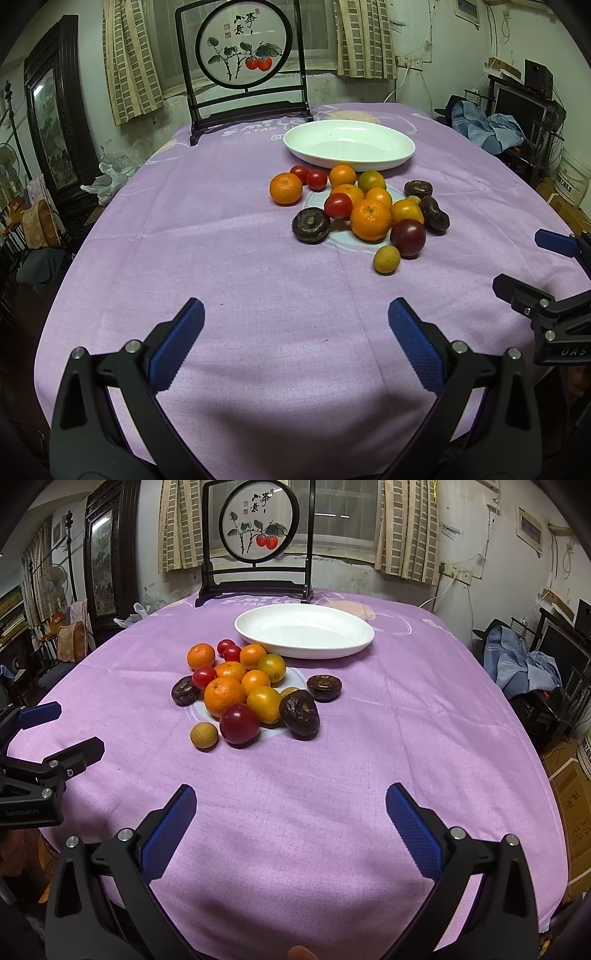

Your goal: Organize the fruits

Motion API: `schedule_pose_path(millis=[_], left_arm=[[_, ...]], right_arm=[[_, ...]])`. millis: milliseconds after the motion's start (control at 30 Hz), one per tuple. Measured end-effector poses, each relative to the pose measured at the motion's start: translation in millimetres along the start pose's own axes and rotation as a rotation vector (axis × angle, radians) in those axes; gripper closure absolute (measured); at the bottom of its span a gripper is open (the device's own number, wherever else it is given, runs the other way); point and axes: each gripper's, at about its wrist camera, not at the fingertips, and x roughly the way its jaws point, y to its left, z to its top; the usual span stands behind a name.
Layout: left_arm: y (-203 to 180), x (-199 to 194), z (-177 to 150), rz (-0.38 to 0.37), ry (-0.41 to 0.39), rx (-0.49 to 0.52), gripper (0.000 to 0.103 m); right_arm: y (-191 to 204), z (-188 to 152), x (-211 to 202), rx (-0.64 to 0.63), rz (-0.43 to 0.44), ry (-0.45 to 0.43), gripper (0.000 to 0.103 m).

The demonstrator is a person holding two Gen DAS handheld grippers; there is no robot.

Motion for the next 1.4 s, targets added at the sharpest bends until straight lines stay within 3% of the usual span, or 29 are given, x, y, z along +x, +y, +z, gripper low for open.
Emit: schedule_pose_path(millis=[733,1033,1167,1267,1400], left_arm=[[-1,3,-3,-0.003,0.015,-0.003,0.002],[16,23,-8,0.01,0.064,-0.037,0.002],[29,34,-12,0.011,0.088,-0.064,0.002],[37,38,-14,-0.004,0.092,-0.083,0.002],[42,40,-17,-0.025,0.075,-0.082,0.002]], right_arm=[[-1,1,8,0.004,0.004,0.013,0.001],[7,2,25,0.011,0.157,0.039,0.001],[17,12,40,-0.007,0.196,0.063,0.025],[13,24,57,0.077,0.281,0.094,0.033],[10,35,76,0.143,0.309,0.132,0.045]])
